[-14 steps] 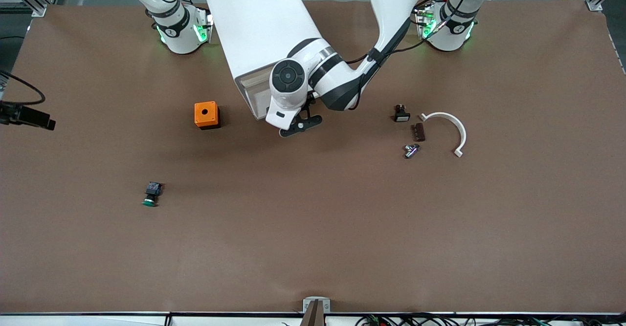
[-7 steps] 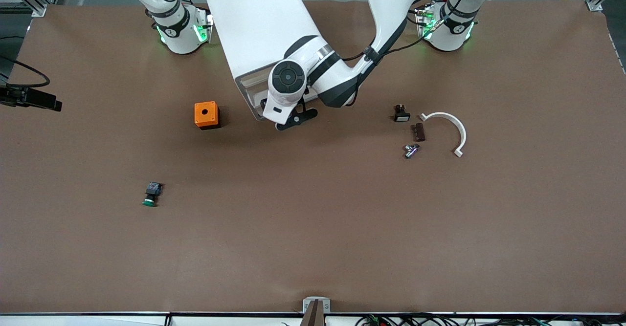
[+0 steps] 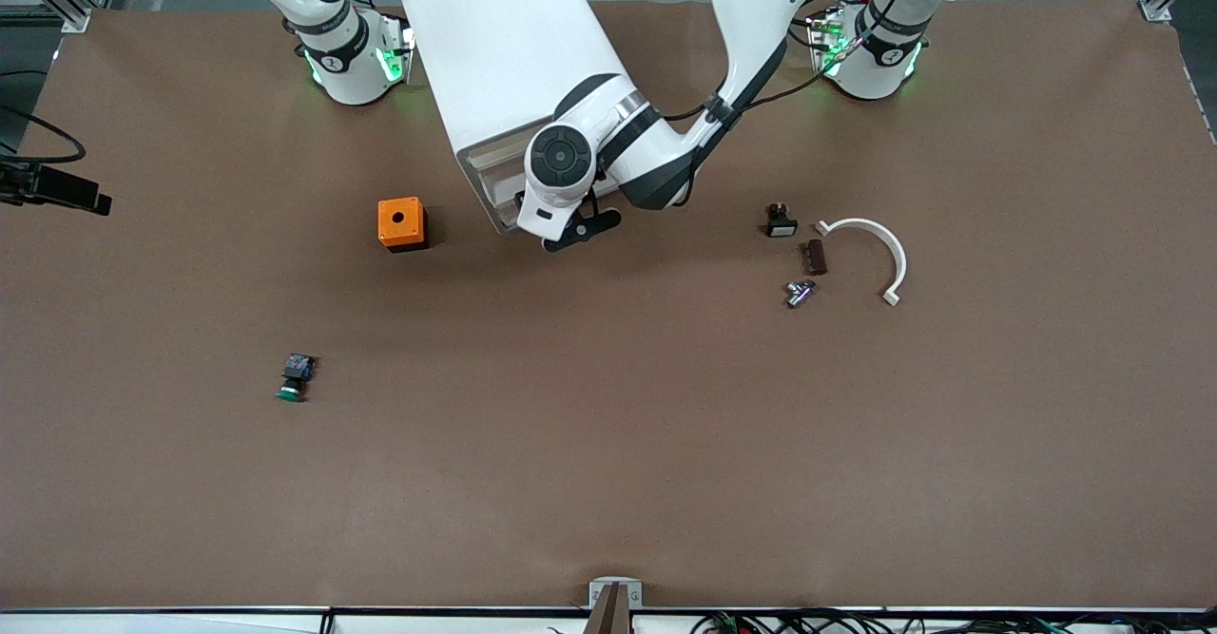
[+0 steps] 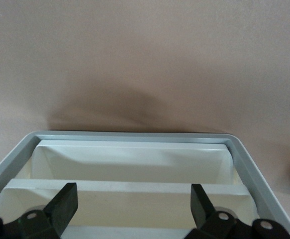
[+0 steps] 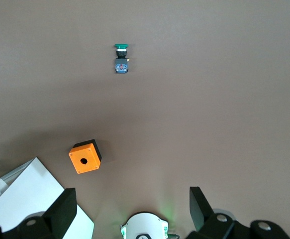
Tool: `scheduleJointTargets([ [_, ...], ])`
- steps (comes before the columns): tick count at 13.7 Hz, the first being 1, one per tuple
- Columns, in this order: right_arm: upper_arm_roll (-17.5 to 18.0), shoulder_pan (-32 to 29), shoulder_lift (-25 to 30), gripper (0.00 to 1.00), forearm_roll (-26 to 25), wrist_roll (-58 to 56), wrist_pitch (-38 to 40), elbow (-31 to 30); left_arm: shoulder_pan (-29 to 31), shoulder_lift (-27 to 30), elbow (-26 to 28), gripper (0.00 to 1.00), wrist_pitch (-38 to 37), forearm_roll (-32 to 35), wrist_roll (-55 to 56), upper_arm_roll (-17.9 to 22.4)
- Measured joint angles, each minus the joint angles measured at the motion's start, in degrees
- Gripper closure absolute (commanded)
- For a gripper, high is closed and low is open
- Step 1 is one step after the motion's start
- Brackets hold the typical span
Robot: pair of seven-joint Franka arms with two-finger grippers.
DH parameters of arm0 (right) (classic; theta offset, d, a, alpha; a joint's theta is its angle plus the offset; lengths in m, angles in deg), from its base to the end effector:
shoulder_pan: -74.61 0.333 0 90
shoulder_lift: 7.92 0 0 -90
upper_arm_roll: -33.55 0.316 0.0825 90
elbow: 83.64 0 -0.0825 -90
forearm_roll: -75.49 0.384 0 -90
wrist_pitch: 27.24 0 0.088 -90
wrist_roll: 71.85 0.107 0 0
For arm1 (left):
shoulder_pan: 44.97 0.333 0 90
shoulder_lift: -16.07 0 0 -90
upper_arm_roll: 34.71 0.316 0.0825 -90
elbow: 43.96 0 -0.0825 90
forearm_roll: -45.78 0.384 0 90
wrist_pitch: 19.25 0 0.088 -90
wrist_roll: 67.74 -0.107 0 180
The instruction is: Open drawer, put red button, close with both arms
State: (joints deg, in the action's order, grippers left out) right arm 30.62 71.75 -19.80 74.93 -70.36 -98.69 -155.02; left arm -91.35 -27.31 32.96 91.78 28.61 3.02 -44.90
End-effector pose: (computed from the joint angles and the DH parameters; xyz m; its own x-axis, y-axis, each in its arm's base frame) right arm 0.5789 -0.0562 0.6297 0.9705 -0.1288 -0.2038 -0.1262 -0.9917 0.0255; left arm 0.4039 -0.5988 0.2750 0.8304 0.3789 -0.4085 0.3955 -0.9173 -0.0468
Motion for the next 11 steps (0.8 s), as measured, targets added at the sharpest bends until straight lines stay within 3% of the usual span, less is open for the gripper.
scheduleJointTargets([
  [4, -0.08, -0.79, 2.03, 0.00, 0.24, -5.80, -3.17, -3.26, -0.11, 0.00, 0.23, 0.00, 0.00, -4.90, 0.00, -0.01],
  [11, -0.22, -1.07, 2.55, 0.00, 0.20, -7.64, -4.39, -3.58, -0.42, -0.01, 0.44, 0.00, 0.00, -6.81, 0.00, 0.12],
])
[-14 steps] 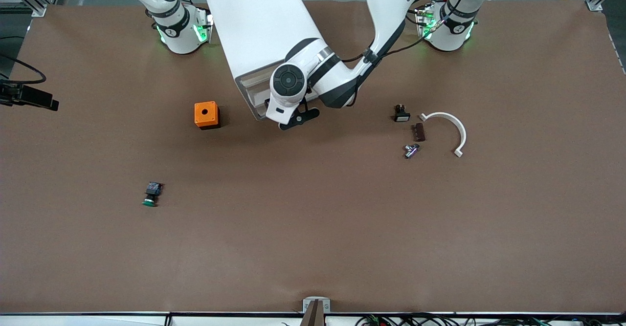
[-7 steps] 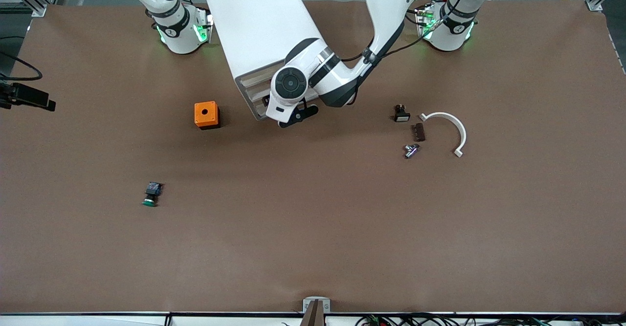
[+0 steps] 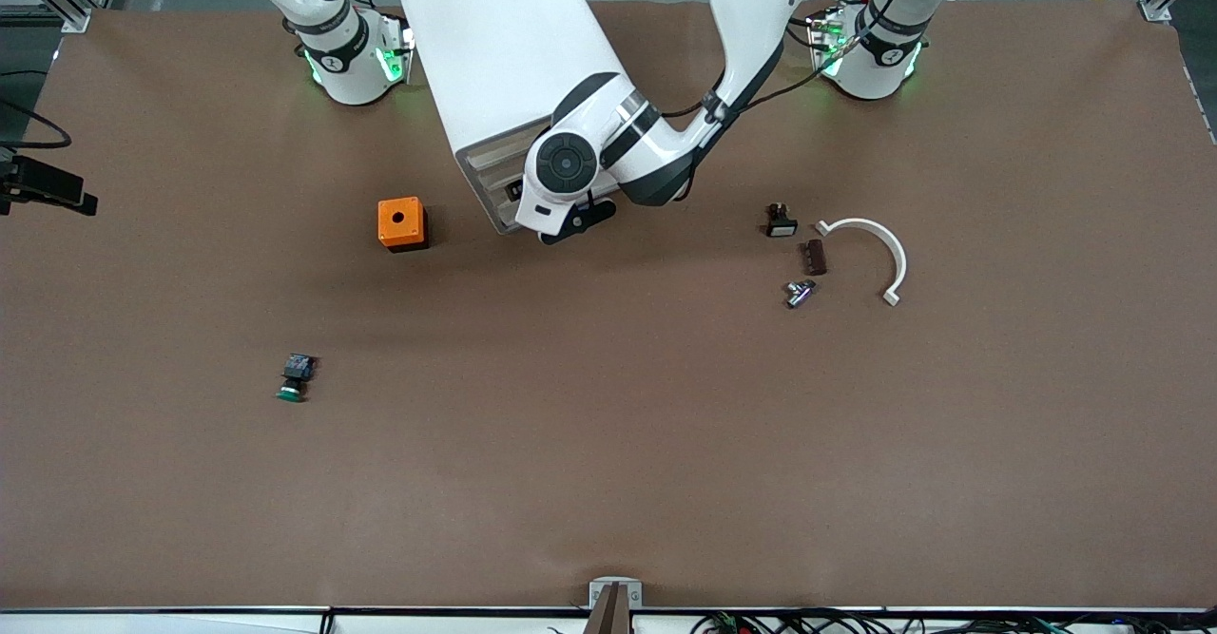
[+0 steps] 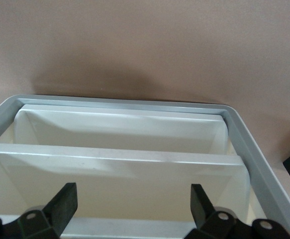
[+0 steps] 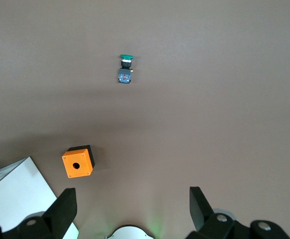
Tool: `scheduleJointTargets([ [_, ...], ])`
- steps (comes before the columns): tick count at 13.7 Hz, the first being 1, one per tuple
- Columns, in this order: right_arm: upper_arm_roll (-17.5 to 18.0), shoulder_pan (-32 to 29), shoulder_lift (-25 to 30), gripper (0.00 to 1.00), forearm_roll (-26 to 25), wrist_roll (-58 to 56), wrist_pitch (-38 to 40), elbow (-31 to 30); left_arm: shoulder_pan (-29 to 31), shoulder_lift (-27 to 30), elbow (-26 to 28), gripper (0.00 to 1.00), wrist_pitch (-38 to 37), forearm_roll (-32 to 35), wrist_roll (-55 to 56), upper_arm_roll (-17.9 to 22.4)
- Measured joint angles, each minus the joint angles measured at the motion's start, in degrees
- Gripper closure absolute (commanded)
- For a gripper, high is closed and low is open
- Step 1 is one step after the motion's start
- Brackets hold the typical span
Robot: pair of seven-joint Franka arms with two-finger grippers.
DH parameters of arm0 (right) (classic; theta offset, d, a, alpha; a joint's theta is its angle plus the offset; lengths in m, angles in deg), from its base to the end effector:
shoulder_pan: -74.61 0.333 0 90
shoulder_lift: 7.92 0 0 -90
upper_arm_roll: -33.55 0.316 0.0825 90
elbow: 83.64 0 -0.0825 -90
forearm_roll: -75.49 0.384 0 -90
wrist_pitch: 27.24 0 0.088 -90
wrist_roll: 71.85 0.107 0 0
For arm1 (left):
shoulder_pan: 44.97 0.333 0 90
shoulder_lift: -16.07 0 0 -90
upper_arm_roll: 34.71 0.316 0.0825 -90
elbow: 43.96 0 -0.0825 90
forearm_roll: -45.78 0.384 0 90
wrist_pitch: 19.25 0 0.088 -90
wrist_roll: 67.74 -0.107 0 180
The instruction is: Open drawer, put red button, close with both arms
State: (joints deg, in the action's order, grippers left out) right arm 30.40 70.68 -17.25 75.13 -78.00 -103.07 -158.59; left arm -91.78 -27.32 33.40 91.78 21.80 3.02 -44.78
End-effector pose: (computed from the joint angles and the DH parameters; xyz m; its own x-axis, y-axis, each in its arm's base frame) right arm 0.5736 -0.0689 0.6332 0.9889 -0.0170 -0.1475 -0.0173 -0.9999 -0.0006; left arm 0.3940 -0.6053 0.2746 0.7687 0.3992 -0.4998 0.4390 -0.8975 -0.0417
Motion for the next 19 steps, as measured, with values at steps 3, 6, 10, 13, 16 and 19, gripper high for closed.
scheduleJointTargets([
  [3, 0.01, 0.00, 0.74, 0.00, -0.04, -0.14, -1.19, -1.44, 0.00, 0.00, 0.01, 0.00, 0.00, -0.02, 0.00, 0.00],
  [6, 0.10, 0.00, 4.72, 0.00, -0.06, -0.21, -5.06, -6.55, 0.11, 0.00, -0.05, 0.00, 0.04, -0.10, 0.00, 0.01],
  [10, 0.58, 0.46, 7.25, 0.00, -1.10, -0.23, -5.06, -8.69, 1.04, 0.16, -0.65, 0.00, 0.18, -0.12, 0.10, 0.34],
  [13, 0.57, 0.61, 8.43, 0.00, -0.70, -0.22, -3.62, -8.74, 3.81, 0.79, -0.92, 0.00, 0.20, -0.13, 0.10, 0.53],
  [16, 0.56, 0.60, 10.65, 0.00, -0.61, -0.22, -3.17, -9.46, 7.36, 1.79, -0.96, 0.00, 0.20, -0.13, 0.10, 0.60],
  [19, 0.23, 0.23, 13.11, 0.00, -0.64, -0.22, -3.21, -13.03, 10.13, 2.70, -0.96, 0.00, 0.20, -0.13, 0.10, 0.66],
])
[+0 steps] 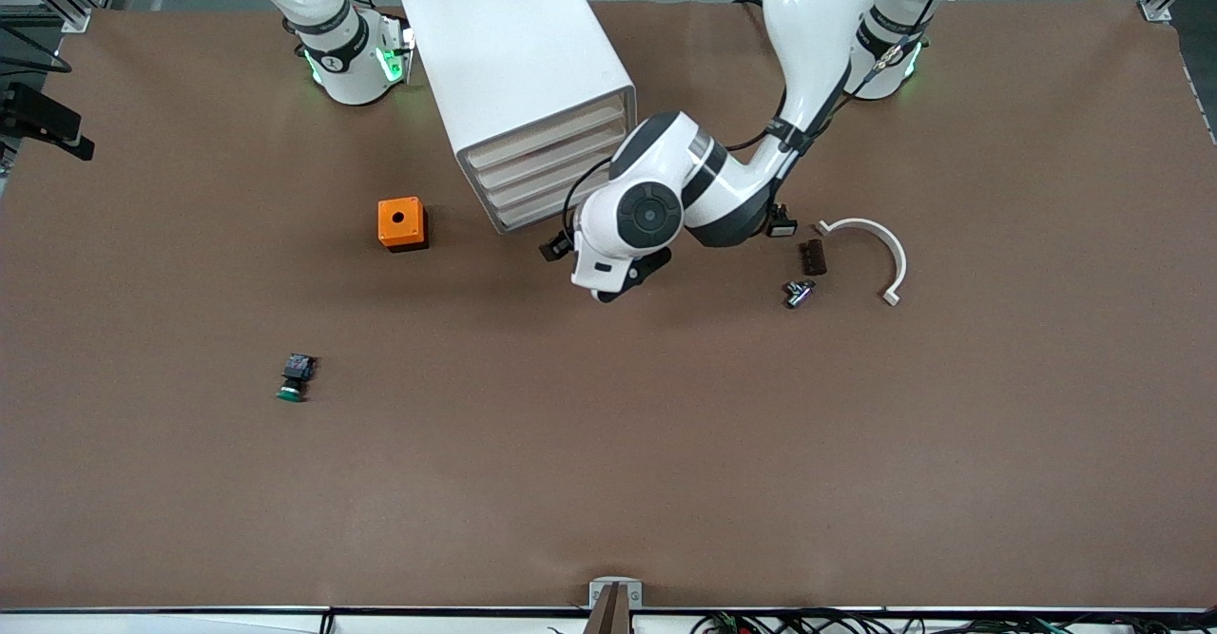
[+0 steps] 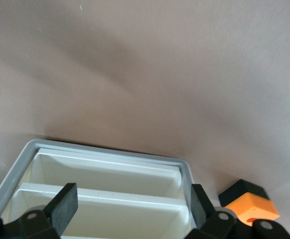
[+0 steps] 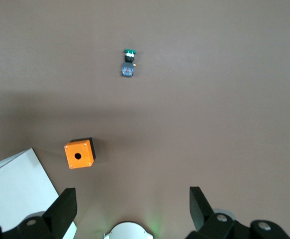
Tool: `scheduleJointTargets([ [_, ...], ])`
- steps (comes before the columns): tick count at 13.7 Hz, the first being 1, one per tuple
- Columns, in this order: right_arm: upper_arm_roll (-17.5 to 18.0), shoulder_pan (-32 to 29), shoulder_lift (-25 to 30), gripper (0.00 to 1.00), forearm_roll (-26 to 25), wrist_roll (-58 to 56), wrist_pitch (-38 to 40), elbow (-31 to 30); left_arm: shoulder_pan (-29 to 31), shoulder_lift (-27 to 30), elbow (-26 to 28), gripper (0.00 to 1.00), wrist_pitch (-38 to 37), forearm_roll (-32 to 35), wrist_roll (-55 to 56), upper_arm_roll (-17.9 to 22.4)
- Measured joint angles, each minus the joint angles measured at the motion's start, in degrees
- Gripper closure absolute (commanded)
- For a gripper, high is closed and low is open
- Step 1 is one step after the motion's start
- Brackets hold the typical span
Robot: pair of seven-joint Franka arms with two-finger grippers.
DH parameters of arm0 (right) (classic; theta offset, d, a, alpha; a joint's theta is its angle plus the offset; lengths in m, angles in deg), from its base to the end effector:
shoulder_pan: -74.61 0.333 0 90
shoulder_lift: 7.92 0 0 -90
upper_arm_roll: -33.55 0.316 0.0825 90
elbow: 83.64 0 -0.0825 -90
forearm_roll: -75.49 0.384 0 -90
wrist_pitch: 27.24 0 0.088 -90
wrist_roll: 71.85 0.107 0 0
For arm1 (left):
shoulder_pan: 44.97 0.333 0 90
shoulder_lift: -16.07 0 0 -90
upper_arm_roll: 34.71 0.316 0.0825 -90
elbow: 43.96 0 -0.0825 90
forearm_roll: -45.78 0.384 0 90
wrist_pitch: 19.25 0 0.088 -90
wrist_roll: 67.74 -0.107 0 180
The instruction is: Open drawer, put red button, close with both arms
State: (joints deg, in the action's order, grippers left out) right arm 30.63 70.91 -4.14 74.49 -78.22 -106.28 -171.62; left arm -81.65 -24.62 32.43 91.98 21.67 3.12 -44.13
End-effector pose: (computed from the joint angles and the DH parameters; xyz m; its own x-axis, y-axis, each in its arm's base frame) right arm 0.5094 -0.0623 0.6601 0.9958 -0.0068 -0.0910 -0.0065 -1.0000 0.0039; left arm 0.5040 -0.5255 0.3153 0.7059 0.5207 -0.4802 0.6022 -0.7981 0.0200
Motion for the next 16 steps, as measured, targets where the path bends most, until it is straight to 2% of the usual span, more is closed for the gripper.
scheduleJointTargets([
  [3, -0.26, -0.30, 1.48, 0.00, 0.00, -0.01, 0.01, -1.52, 2.35, 0.36, 0.00, 0.00, 0.00, 1.03, 0.00, 0.06],
  [7, -0.41, -0.46, 3.26, 0.00, 0.06, -0.01, -0.23, -1.55, 6.37, 0.79, -0.01, 0.00, 0.00, 5.96, 0.00, 0.14],
  [14, -0.43, -0.47, 3.62, 0.00, 2.03, -0.01, -0.97, -1.51, 11.53, 2.32, -0.06, 0.00, -0.02, 6.70, -0.42, 0.20],
  [16, -0.40, -0.47, 3.62, 0.00, 2.05, -0.01, -1.11, -1.51, 14.12, 3.63, -0.11, 0.00, -0.97, 6.76, -4.55, 0.23],
])
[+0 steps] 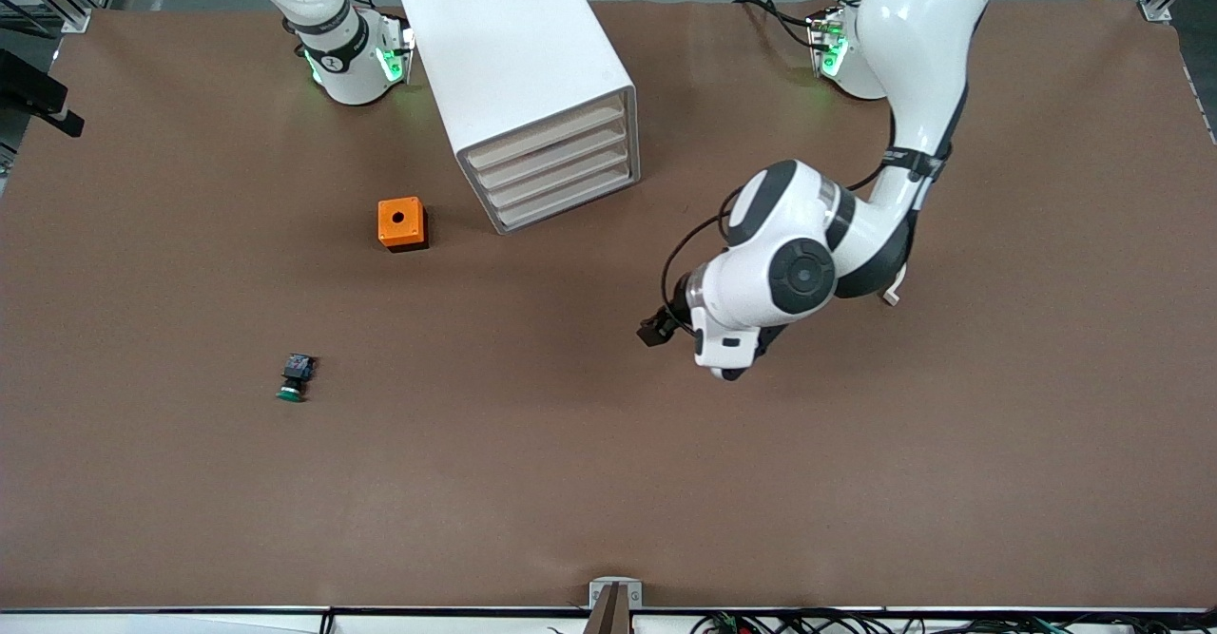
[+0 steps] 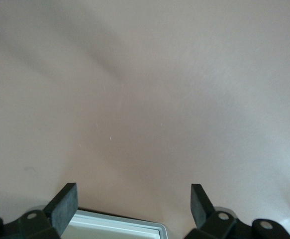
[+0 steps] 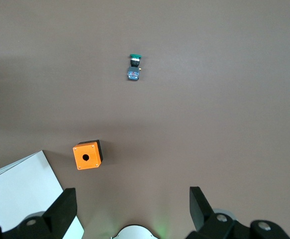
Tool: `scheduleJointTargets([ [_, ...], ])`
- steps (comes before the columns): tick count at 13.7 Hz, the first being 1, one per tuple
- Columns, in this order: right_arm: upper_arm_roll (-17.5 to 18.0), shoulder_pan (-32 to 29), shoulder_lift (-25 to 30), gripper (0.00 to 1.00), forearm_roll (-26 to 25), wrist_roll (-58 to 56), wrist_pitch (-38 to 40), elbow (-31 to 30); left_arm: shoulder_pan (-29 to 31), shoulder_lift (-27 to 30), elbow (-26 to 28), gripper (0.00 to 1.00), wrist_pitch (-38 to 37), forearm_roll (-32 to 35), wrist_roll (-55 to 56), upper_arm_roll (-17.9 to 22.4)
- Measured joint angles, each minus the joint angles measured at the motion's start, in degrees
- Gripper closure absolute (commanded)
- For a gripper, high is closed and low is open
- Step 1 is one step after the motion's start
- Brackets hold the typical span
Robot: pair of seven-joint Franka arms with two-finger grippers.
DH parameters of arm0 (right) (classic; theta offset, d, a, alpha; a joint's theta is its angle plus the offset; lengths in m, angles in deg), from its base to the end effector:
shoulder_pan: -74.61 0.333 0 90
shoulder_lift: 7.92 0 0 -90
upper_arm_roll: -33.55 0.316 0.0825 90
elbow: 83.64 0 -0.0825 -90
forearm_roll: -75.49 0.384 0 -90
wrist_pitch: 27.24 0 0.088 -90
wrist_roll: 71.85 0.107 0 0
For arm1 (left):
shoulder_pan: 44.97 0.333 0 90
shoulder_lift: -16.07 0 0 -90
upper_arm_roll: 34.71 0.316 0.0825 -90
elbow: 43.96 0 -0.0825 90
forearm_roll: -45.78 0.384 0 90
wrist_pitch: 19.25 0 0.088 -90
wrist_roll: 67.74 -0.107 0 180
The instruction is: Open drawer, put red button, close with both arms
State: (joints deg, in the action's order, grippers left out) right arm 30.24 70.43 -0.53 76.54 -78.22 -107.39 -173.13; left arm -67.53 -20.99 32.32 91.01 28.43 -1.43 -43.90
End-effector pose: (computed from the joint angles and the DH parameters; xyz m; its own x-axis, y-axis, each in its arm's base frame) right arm 0.4903 -0.0646 0.6815 0.9994 -0.0157 -0.0311 -0.0166 -0.9994 -0.0292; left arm 0.6189 -0.3776 0.3568 0.6945 0.6211 -0.3632 0.6876 -0.7215 0.0811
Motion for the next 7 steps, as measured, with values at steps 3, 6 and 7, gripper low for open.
scheduleJointTargets([
  [3, 0.01, 0.00, 0.00, 0.00, -0.01, 0.00, -0.29, 0.00, 4.91, 3.24, -0.10, 0.00, -6.43, 0.01, -8.70, 0.03],
  [6, 0.01, 0.00, 0.00, 0.00, -0.04, 0.00, -0.32, 0.01, 9.73, 7.81, -0.16, 0.00, -15.23, 0.02, -18.60, 0.08],
  [7, 0.02, 0.00, 0.00, 0.00, -0.04, 0.00, -0.33, 0.01, 11.32, 9.42, -0.15, 0.00, -17.93, 0.04, -21.39, 0.09],
])
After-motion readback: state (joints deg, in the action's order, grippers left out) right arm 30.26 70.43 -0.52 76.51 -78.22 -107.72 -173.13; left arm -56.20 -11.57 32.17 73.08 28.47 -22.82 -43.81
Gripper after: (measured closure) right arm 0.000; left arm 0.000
